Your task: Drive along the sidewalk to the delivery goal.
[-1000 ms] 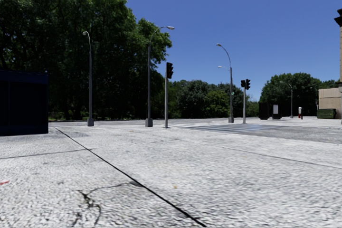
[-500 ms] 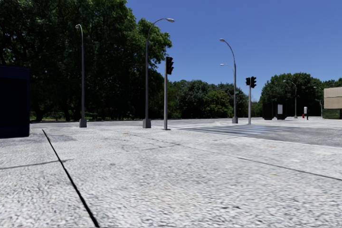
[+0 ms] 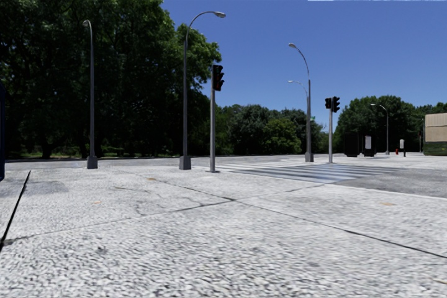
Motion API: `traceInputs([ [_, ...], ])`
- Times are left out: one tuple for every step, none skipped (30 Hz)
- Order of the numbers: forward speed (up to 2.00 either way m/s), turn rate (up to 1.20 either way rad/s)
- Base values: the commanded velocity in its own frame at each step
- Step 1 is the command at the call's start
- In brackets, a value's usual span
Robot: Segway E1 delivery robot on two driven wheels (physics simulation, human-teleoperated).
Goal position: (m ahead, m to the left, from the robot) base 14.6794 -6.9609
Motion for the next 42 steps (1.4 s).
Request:
traceInputs([
  [2.0, -0.25],
  [2.0, -0.25],
  [2.0, -0.25],
  [2.0, -0.25],
  [2.0, -0.25],
  [2.0, -0.25],
  [2.0, -0.25],
  [2.0, -0.25],
  [2.0, -0.25],
  [2.0, -0.25],
  [2.0, -0.25],
  [2.0, -0.25],
  [2.0, -0.25],
  [2.0, -0.25],
  [2.0, -0.25],
  [2.0, -0.25],
  [2.0, -0.25],
  [2.0, -0.25],
  [2.0, -0.25],
  [2.0, -0.25],
  [2.0, -0.25],
  [2.0, -0.25],
  [2.0, -0.25],
  [2.0, -0.26],
  [2.0, -0.28],
  [2.0, -0.28],
  [2.0, -0.29],
  [1.99, -0.3],
  [1.99, -0.3],
  [1.99, -0.3],
  [1.99, -0.31],
  [1.99, -0.32],
  [1.99, -0.32],
  [1.98, -0.33],
  [1.98, -0.33],
  [1.93, -0.33],
  [1.7, -0.33],
  [1.7, -0.33],
  [1.57, -0.33],
  [1.52, -0.33],
  [1.52, -0.33],
  [1.52, -0.34],
])
